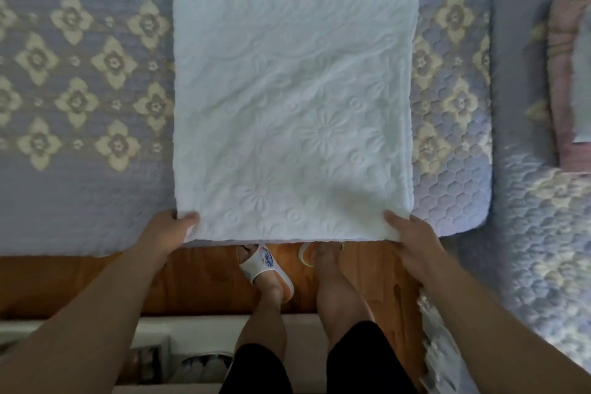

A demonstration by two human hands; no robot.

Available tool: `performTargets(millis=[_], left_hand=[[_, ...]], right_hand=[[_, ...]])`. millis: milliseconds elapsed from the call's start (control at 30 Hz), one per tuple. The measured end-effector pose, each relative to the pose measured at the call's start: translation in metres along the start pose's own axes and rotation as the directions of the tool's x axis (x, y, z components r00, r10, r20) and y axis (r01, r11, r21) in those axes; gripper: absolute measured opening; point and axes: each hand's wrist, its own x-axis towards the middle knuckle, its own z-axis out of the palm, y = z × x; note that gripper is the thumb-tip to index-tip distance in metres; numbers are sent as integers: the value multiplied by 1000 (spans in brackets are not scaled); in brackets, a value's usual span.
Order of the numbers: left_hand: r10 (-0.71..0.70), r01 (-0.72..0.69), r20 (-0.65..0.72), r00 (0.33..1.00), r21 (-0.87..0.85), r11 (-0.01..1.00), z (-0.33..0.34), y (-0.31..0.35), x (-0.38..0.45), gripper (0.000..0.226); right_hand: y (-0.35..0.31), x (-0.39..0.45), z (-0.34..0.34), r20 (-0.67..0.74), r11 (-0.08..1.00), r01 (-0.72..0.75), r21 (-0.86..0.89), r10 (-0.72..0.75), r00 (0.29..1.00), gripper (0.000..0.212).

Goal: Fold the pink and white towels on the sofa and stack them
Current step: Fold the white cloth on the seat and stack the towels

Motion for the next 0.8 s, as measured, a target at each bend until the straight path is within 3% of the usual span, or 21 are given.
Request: performTargets(millis=[67,133,400,500,633,733,800], left_hand=[[-25,48,84,996,-286,957,-7,-9,-1,46],[-34,112,156,987,-524,844,-14,-25,-3,40],[22,121,270,963,-502,857,-24,-64,-13,30],[12,108,246,969,-465,879,-26,-64,-17,8],[2,136,279,960,-475,870,-36,-50,-34,25],[62,127,251,966,-669,732,-57,-9,-50,42],[113,114,219,969,-804,583,-78,34,-60,38]], right_hand=[[-6,-17,-2,80,990,-39,137,28,996,34],[-3,-31,-5,114,989,-47,140,31,993,23],[29,-34,-3,-113,982,-66,175,87,990,28],[28,-43,2,-193,986,-44,163,75,978,18],[8,-69,10,-248,989,-65,132,96,964,16],[-37,-90,16,-255,985,-26,168,69,964,18],[-82,-101,24,-225,981,75,179,-33,974,40]])
